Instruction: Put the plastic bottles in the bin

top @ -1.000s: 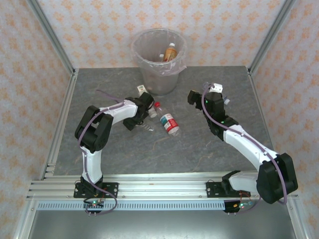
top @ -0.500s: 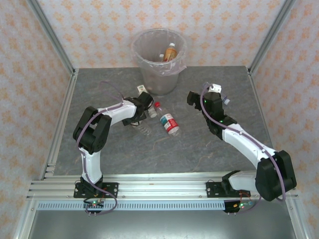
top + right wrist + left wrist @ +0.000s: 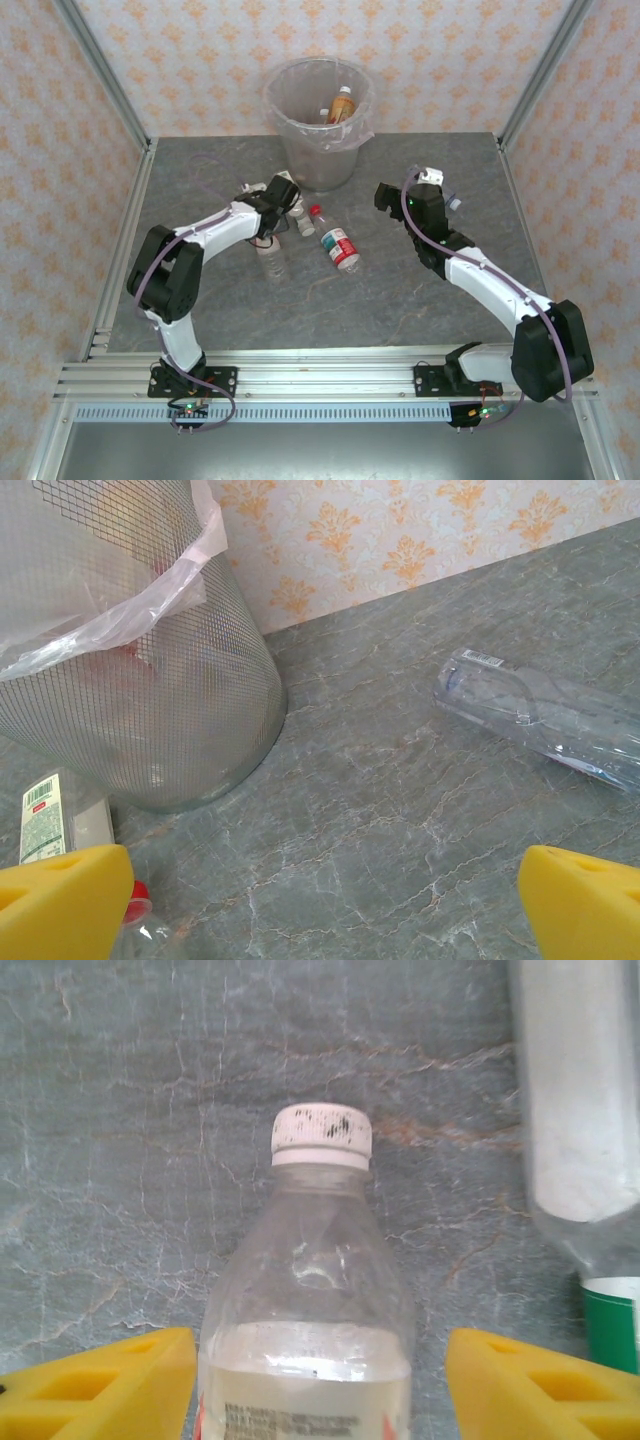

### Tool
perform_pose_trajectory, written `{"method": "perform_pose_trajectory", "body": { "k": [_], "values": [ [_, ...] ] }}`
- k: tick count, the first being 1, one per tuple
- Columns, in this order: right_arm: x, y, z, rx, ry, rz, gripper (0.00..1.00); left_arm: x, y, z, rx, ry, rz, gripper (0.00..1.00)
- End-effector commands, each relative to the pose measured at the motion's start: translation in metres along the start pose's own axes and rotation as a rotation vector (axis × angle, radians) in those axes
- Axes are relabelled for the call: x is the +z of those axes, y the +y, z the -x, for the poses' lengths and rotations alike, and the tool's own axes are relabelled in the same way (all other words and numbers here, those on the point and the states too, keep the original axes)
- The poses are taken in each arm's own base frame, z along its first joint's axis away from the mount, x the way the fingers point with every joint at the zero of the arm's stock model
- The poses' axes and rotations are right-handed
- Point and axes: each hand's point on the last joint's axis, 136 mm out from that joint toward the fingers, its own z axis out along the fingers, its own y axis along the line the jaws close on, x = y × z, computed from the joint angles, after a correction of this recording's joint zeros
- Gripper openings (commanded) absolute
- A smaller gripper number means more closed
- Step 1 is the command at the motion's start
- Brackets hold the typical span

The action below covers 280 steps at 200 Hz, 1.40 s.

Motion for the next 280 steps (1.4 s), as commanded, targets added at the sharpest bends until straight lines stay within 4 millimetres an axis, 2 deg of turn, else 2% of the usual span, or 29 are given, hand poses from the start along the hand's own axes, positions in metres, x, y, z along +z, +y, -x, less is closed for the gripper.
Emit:
{"method": "perform_pose_trajectory", "body": {
  "k": [1,17,39,73,93,125,141,147,152,184,206,219,244,280],
  "values": [
    [-0.002,0.008,0.013,0.014,-0.020,0.016,0.99,-0.009,0.001,0.011,0.030,-0.044,-0.019,0.67],
    [-0.001,0.009,0.012,0.013,-0.018,0.016,0.99,-0.005,0.003,0.005,0.046,-0.007,0.009,0.75],
    [-0.001,0.009,0.011,0.009,-0.015,0.017,0.99,0.008,0.003,-0.009,0.058,0.048,0.029,0.78],
    [-0.002,0.009,0.011,0.004,-0.011,0.017,0.99,0.018,0.000,-0.020,0.045,0.086,0.023,0.93],
    [-0.002,0.007,0.010,0.004,-0.011,0.012,0.99,0.024,-0.005,-0.025,0.045,0.108,0.004,0.95],
    [-0.004,0.006,0.008,0.005,-0.007,0.009,0.99,0.038,-0.009,-0.033,-0.009,0.145,-0.042,0.81],
    [-0.005,0.005,0.008,0.003,-0.007,0.007,0.99,0.041,-0.008,-0.033,-0.033,0.150,-0.054,0.78],
    [-0.005,0.004,0.008,0.001,-0.009,0.005,0.99,0.042,-0.008,-0.032,-0.037,0.150,-0.053,0.78],
    [-0.006,0.003,0.007,0.000,-0.009,0.002,0.99,0.050,-0.006,-0.039,-0.029,0.166,-0.036,0.78],
    [-0.007,0.002,0.007,-0.002,-0.011,0.000,0.99,0.052,-0.009,-0.036,-0.016,0.157,-0.041,0.76],
    [-0.006,0.003,0.006,0.002,-0.009,0.003,0.99,0.057,-0.012,-0.042,-0.015,0.183,-0.043,0.81],
    [-0.006,0.003,0.006,0.004,-0.007,0.004,0.99,0.060,-0.013,-0.044,-0.019,0.191,-0.043,0.80],
    [-0.007,0.003,0.006,0.001,-0.008,0.004,0.99,0.057,-0.014,-0.042,-0.016,0.177,-0.050,0.69],
    [-0.006,0.002,0.007,-0.002,-0.011,0.000,0.99,0.042,-0.014,-0.029,0.009,0.138,-0.062,0.58]
  ]
}}
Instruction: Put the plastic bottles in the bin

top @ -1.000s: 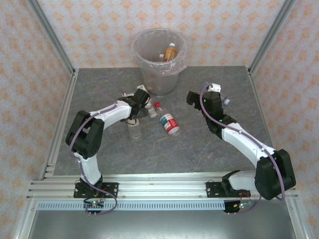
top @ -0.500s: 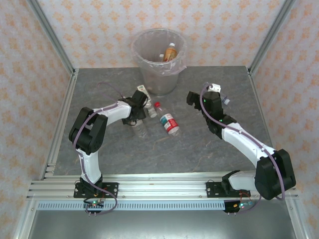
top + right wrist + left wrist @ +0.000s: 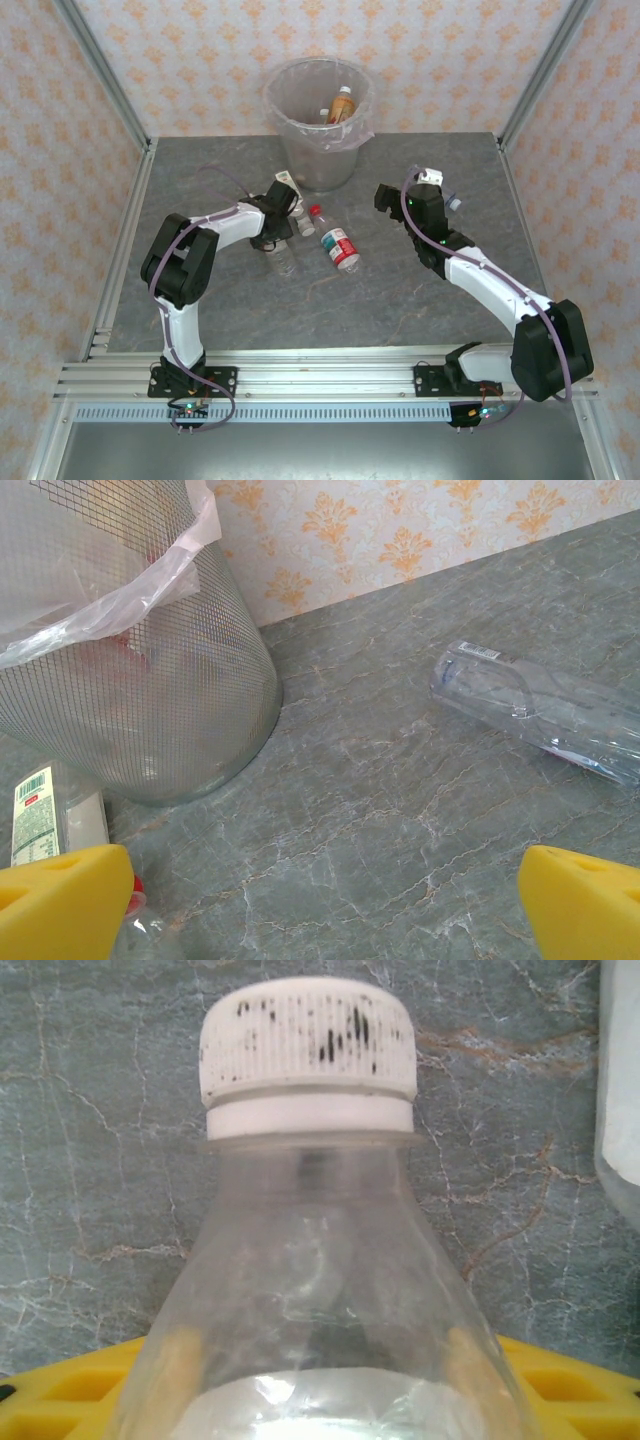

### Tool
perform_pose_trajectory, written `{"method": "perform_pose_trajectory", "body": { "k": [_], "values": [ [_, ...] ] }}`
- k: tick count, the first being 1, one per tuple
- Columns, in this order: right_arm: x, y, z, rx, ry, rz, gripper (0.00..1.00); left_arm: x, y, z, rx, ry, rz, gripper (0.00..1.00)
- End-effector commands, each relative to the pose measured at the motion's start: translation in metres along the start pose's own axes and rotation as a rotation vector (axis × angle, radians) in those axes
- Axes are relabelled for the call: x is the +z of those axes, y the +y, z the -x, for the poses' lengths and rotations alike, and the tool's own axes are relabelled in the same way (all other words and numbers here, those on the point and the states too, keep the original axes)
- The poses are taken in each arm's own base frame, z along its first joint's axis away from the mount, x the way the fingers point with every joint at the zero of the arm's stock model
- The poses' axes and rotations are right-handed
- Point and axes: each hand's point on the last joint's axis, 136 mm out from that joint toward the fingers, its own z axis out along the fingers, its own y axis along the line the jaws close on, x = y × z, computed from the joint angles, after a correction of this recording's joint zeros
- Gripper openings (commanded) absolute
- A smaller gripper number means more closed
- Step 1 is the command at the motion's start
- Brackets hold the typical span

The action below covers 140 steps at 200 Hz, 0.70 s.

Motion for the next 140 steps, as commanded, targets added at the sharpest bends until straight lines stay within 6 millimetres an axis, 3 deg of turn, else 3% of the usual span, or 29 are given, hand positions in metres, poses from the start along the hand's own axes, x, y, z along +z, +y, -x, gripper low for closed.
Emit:
{"method": "perform_pose_trajectory", "body": {
  "k": [1,68,140],
  "values": [
    [-0.007,0.003,0.010,0.004,-0.025,0.006,0.99,-0.008,0.001,0.004,0.028,-0.019,0.005,0.58],
    [-0.006,0.004,0.010,-0.001,-0.023,0.006,0.99,-0.060,-0.014,0.031,0.049,-0.116,-0.108,0.53],
    [-0.017,0.006,0.017,0.006,-0.059,0.033,0.99,-0.169,-0.033,0.112,0.039,-0.400,-0.203,0.54]
  ]
}}
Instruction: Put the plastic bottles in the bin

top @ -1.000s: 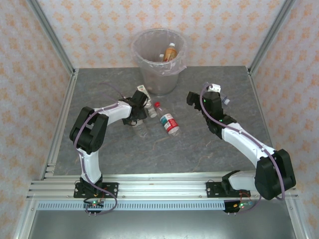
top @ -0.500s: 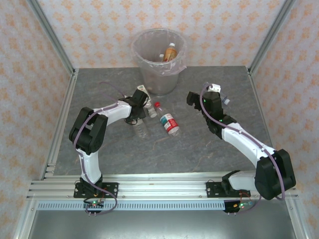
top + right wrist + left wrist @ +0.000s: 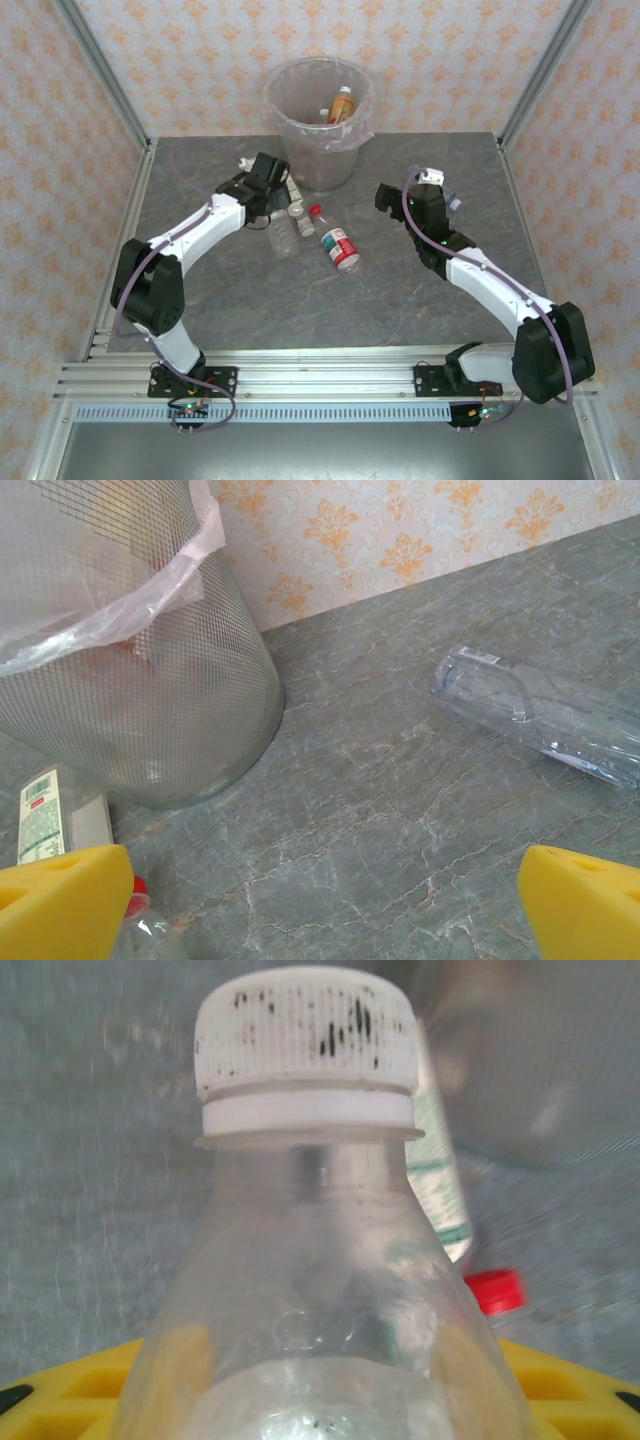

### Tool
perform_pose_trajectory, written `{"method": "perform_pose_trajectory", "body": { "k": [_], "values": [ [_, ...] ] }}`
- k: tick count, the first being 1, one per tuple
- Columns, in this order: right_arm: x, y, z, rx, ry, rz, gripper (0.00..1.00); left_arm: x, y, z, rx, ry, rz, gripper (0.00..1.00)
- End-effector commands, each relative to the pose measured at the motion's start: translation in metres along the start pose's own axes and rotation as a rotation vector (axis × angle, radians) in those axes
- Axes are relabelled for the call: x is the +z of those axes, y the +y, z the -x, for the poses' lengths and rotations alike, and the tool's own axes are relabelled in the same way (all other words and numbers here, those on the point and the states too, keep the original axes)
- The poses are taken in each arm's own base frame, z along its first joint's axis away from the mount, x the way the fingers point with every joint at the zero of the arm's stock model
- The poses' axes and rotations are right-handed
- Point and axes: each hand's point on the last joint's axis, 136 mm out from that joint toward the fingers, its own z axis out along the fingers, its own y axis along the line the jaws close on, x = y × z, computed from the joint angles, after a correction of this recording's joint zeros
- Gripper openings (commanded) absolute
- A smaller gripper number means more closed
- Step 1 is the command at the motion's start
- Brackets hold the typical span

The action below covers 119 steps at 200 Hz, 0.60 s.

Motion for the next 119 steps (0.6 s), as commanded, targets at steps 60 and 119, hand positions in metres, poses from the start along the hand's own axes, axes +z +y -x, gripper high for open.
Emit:
{"method": "perform_pose_trajectory", "body": {
  "k": [60,119],
  "values": [
    [-0.022,-0.001,0.013,0.001,-0.067,0.022,0.99,-0.096,-0.045,0.126,0.013,-0.383,-0.124,0.54],
    [-0.035,-0.007,0.017,0.004,-0.090,0.013,0.99,-0.155,-0.084,0.200,0.054,-0.594,-0.224,0.54]
  ]
}}
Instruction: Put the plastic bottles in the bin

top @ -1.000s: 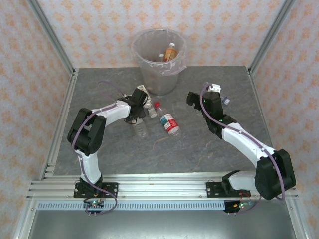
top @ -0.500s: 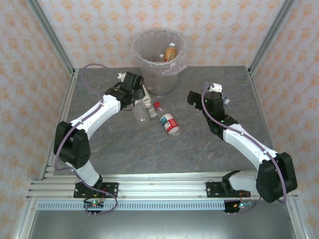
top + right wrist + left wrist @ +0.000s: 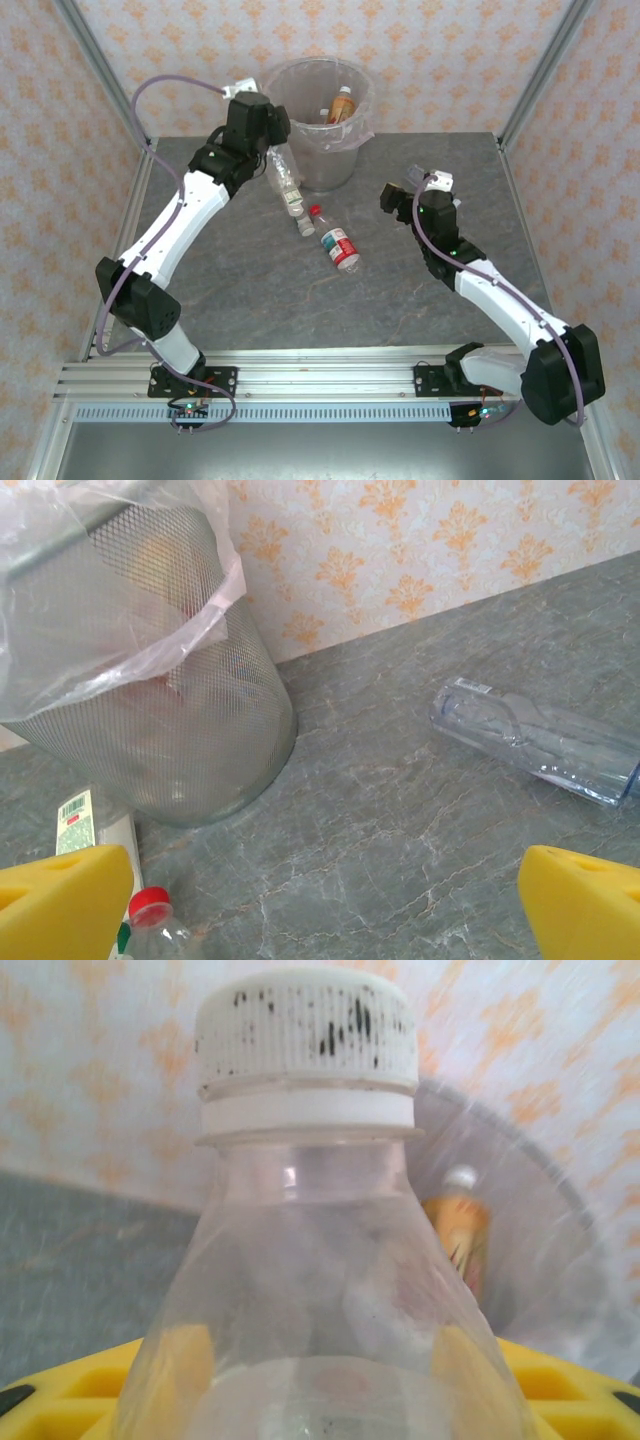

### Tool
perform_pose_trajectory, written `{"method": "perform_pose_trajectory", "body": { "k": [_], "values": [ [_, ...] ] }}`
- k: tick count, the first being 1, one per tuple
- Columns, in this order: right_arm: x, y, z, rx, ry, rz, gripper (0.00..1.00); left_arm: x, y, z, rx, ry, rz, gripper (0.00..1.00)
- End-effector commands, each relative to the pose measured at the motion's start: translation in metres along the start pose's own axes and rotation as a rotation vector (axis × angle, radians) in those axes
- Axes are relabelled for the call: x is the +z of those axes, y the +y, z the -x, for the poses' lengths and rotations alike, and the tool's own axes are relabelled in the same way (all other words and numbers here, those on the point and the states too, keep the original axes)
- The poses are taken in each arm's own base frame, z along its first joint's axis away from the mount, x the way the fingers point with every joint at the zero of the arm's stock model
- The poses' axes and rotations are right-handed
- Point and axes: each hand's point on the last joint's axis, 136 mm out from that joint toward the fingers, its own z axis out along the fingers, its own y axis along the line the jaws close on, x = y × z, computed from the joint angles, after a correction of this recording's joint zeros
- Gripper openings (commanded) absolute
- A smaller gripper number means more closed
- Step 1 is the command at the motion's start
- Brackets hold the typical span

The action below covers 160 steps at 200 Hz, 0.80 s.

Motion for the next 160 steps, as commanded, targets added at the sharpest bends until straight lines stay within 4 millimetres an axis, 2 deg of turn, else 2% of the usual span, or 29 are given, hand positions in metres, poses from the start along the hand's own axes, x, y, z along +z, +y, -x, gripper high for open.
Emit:
{"method": "perform_pose_trajectory", "body": {
  "k": [1,23,49,52,54,59,75,101,139,160],
  "values": [
    [-0.008,-0.004,0.001,-0.011,-0.018,-0.013,0.99,-0.004,-0.018,0.038,0.043,-0.117,-0.026,0.54],
    [-0.013,-0.002,0.000,-0.009,-0.025,0.016,0.99,0.000,-0.031,0.069,0.048,-0.211,-0.038,0.55],
    [-0.019,0.000,-0.002,0.012,-0.038,0.053,0.99,0.014,-0.040,0.102,0.054,-0.332,0.003,0.55],
    [-0.020,0.000,-0.002,0.015,-0.039,0.055,0.99,0.010,-0.041,0.110,0.049,-0.354,0.005,0.55],
    [-0.020,-0.001,-0.003,0.016,-0.039,0.054,0.99,0.021,-0.042,0.103,0.060,-0.344,0.016,0.55],
    [-0.021,-0.001,-0.003,0.018,-0.040,0.055,0.99,0.027,-0.043,0.107,0.061,-0.360,0.028,0.55],
    [-0.026,-0.005,-0.003,0.024,-0.050,0.048,0.99,0.037,-0.050,0.120,0.070,-0.401,0.042,0.55],
    [-0.032,-0.012,-0.005,0.028,-0.062,0.032,0.99,0.055,-0.058,0.128,0.075,-0.459,0.061,0.55],
    [-0.041,-0.020,-0.007,0.025,-0.073,0.013,0.99,0.078,-0.045,0.122,0.050,-0.519,0.165,0.55],
    [-0.045,-0.023,-0.008,0.023,-0.076,0.006,0.99,0.095,-0.045,0.110,0.070,-0.521,0.182,0.56]
  ]
}}
